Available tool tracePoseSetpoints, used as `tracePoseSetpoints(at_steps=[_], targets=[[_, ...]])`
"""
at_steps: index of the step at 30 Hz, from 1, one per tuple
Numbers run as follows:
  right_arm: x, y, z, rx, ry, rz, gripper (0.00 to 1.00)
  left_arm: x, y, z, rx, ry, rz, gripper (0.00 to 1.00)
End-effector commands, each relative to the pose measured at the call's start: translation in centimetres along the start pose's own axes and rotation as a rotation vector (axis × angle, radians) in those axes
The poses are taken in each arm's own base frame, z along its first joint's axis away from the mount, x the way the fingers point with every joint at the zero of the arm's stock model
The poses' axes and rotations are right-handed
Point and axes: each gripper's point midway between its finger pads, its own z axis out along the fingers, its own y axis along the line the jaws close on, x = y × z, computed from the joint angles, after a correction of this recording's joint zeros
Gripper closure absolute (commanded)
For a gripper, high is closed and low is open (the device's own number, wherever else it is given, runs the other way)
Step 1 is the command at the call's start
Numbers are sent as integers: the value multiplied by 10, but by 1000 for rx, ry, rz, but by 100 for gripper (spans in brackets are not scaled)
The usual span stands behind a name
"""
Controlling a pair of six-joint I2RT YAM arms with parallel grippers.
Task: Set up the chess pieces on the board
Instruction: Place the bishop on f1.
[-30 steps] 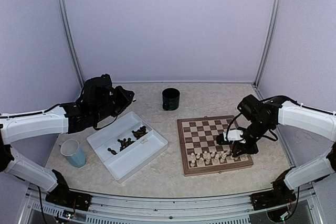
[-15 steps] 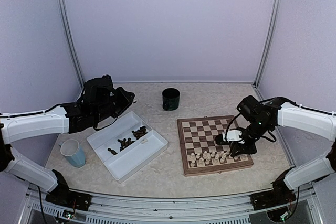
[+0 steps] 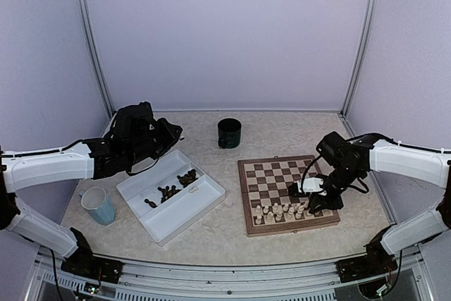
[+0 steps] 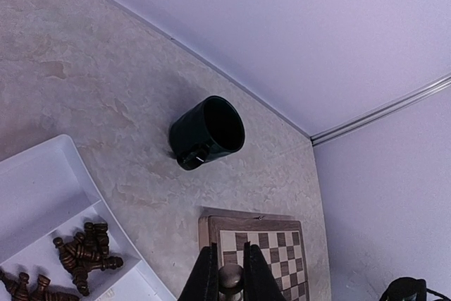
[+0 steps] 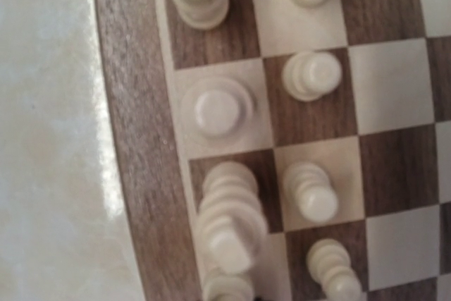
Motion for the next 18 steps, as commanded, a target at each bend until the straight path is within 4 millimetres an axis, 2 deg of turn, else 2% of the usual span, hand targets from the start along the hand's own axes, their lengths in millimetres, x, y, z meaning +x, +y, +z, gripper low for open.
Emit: tracePoseSetpoints(at_steps=[1,18], targets=[[1,1,8,-6,5,14,91,-4,-6,2,15,-2,3,100],[2,-2,16,6,30,17,91,3,1,4,2,12,5,100]])
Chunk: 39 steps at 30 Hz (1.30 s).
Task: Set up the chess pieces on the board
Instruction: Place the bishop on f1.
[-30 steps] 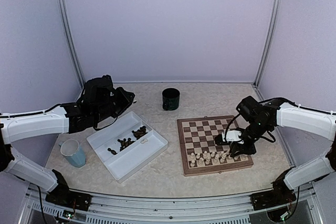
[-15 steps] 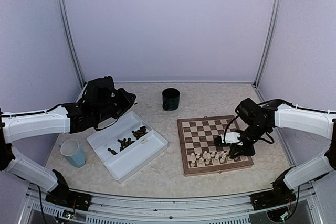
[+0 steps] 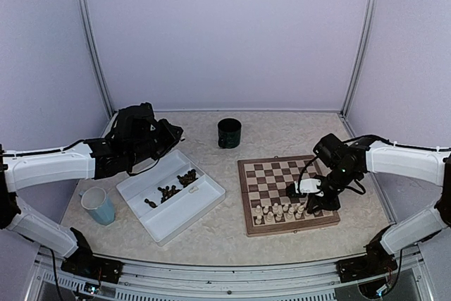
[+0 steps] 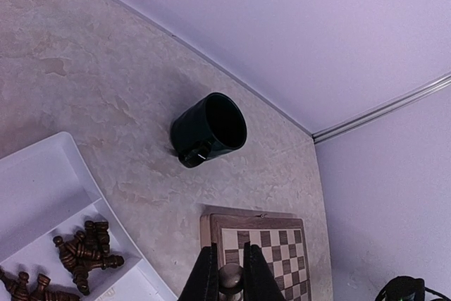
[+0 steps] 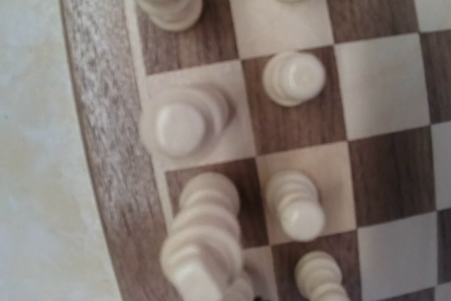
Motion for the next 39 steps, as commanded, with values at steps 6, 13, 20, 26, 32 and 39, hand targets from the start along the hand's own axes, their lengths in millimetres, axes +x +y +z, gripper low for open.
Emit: tracePoseSetpoints(at_steps=[6,13,20,26,32,39], targets=[[4,5,9,-14,25,-4,91,0,0,2,3,3,2,100],[8,6,9,-11,42,-9,90,2,1,4,3,9,0,100],[8,9,7,-13,40,-12,84,2,0,5,9,14,-3,100],[-5,12,-18,-3,-7,-49,68,2,-3,6,14,17,13,100],[-21,1,-48,-19,-60,-42,64,2,-16,9,46,36,82,100],[-95,-62,-102,80,-349,-13,63,41,-84,5,446,224,342,100]])
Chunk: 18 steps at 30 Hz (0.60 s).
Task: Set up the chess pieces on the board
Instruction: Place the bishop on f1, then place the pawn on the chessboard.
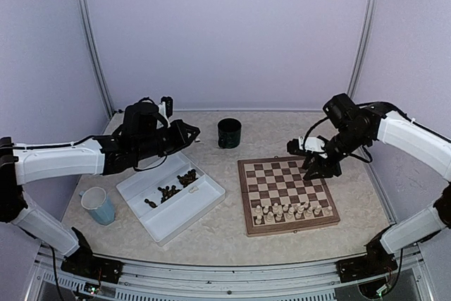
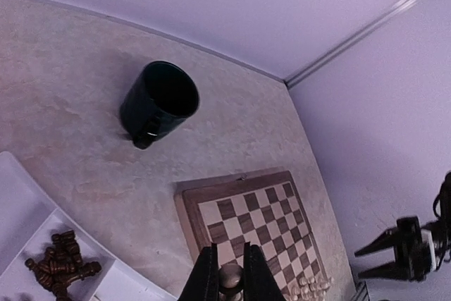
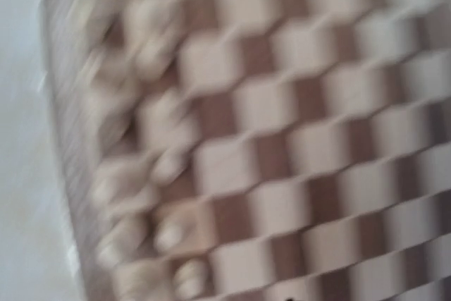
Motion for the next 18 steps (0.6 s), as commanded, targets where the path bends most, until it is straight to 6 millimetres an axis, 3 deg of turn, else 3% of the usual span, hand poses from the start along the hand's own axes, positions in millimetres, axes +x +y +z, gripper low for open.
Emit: tracePoseSetpoints(at_steps=[1,5,9,13,18], targets=[[-61,-30,-16,-9,-231,16,64,16,-74,0,401,124,213,100],[-115,-48,-25,-102,-417,32,63,45,-102,-2,620,269,271,100],[-152,-48,-18,-188,-499,2,63,61,-110,2,698,364,259,100],[-174,-43,-6,-189,-505,-51,63,69,-118,0,760,397,262,100],[-188,-40,-6,-222,-524,-97,62,84,-127,-4,820,434,361,99]])
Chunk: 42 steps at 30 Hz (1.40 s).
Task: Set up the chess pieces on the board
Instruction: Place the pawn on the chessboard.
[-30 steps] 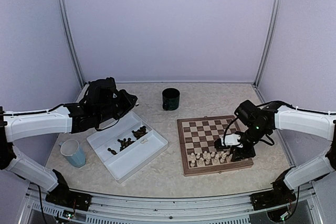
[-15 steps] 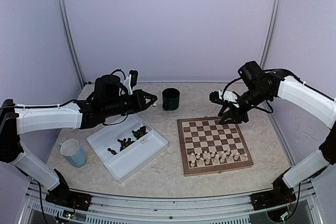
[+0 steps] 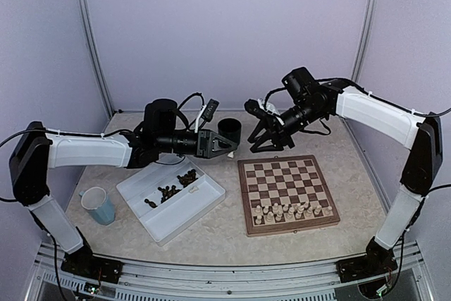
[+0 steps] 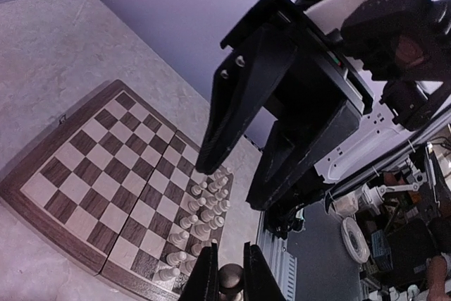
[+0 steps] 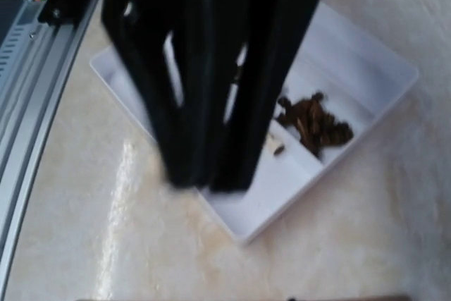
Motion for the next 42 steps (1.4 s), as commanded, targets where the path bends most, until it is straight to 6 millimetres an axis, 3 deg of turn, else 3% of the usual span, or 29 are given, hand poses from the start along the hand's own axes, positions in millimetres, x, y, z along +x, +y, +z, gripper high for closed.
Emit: tracePoseSetpoints(at_steps=[1,8,14,25,31,38,42], targets=[[-22,5,0,-38,-49,-67,62,-3,-30,8,136,51,127,98],[-31,35,17,-121,-9,-211,61,17,-43,20,318,192,70,96],[-30,45,23,-154,-5,-222,62,30,-48,26,381,250,36,92],[-33,73,24,-236,-36,-236,62,16,-43,28,383,177,-16,90],[-35,78,26,-251,-46,-234,61,6,-27,29,327,127,-60,90],[-41,67,36,-215,-55,-207,62,-1,-13,36,270,83,-97,93],[-18,56,28,-165,22,-195,63,-3,11,41,107,45,-24,98]])
